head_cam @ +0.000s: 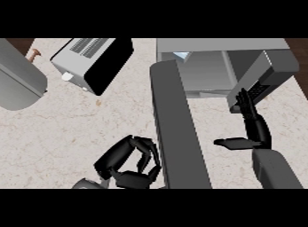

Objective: Pick up the milk, place it into the microwave and close the microwave

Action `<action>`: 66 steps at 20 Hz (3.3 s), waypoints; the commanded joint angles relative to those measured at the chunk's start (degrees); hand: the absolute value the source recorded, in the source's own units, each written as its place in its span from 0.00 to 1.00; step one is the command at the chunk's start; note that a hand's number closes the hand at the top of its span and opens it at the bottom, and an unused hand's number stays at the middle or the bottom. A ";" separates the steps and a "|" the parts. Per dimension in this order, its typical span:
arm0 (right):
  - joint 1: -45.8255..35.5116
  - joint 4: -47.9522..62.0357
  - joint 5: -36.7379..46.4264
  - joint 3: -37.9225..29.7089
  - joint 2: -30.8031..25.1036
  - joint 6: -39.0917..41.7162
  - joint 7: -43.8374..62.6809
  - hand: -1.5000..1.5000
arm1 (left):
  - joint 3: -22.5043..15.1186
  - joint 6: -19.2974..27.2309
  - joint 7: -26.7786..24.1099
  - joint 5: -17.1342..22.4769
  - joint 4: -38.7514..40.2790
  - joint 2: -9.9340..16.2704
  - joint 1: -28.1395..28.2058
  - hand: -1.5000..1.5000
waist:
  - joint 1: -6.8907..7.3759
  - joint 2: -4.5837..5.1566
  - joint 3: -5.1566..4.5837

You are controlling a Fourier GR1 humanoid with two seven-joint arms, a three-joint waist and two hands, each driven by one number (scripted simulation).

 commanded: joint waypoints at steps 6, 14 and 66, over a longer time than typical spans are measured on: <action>14.86 -28.17 -5.31 1.55 -2.54 5.36 11.35 0.00 | -12.42 6.04 -4.19 3.57 13.25 -0.20 -6.38 1.00 | -0.90 0.13 -0.10; 23.62 -41.53 -12.05 -0.33 -5.17 11.49 14.86 0.00 | -32.18 28.72 -2.96 12.79 20.33 -0.20 -15.32 1.00 | -1.51 0.72 -0.03; 16.44 -63.39 -38.52 2.59 -17.31 28.98 37.47 0.00 | -19.60 51.87 -19.44 60.86 38.87 -0.22 -49.69 1.00 | -17.10 5.63 -0.15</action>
